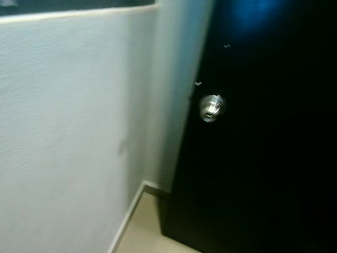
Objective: Clothes washing
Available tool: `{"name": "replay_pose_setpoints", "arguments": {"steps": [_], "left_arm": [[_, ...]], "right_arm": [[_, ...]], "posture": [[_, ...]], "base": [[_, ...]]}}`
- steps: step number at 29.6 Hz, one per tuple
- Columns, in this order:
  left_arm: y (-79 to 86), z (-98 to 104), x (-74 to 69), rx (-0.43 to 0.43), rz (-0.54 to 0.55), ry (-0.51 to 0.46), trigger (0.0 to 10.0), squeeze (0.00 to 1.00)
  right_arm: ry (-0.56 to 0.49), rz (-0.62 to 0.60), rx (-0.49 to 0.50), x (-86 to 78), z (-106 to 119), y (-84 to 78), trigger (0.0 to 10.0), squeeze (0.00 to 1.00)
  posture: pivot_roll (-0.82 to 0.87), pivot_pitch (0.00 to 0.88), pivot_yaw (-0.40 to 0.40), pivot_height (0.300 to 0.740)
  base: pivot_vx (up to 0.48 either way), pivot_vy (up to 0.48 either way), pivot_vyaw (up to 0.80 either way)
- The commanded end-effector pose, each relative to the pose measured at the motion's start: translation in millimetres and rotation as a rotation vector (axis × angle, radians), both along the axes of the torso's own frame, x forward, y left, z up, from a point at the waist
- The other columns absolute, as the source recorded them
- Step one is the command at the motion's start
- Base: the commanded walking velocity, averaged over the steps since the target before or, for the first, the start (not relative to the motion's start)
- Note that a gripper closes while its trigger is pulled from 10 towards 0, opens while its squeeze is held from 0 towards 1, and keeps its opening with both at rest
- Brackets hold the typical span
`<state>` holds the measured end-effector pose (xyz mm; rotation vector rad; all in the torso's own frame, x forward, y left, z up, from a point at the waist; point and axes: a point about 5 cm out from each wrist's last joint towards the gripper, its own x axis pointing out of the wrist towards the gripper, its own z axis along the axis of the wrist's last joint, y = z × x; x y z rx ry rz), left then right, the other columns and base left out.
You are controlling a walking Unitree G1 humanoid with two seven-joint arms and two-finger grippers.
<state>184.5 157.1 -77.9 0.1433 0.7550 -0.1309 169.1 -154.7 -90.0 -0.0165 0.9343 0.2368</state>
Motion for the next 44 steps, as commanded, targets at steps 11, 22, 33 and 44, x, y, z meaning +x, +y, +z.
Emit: {"name": "replay_pose_setpoints", "arguments": {"steps": [11, 22, 33, 44], "left_arm": [[2.4, -4.6, -10.1, -0.006, -0.007, 0.025, 10.0, 0.0], [1.6, -4.7, -10.4, -0.006, -0.012, 0.026, 10.0, 0.0], [1.5, -4.5, -9.5, -0.007, -0.008, 0.026, 10.0, 0.0], [2.8, -4.4, -9.5, -0.006, -0.005, 0.026, 10.0, 0.0]], "right_arm": [[0.014, 0.018, -0.002, -4.4, -2.0, 2.1, 10.0, 0.0], [0.011, 0.026, -0.007, -3.8, -1.7, 2.0, 10.0, 0.0], [0.007, 0.033, -0.008, -2.0, -0.9, 2.3, 10.0, 0.0], [0.005, 0.033, -0.005, -1.8, -0.8, 3.3, 10.0, 0.0]], "posture": [[0.01, 0.0, 0.004, 0.74], [0.01, 0.0, 0.003, 0.74], [0.01, 0.0, 0.001, 0.74], [0.01, 0.0, 0.003, 0.74]], "base": [[0.0, 0.0, -0.8], [0.0, 0.0, -0.8], [0.0, 0.0, -0.8], [0.0, 0.0, -0.8]]}}
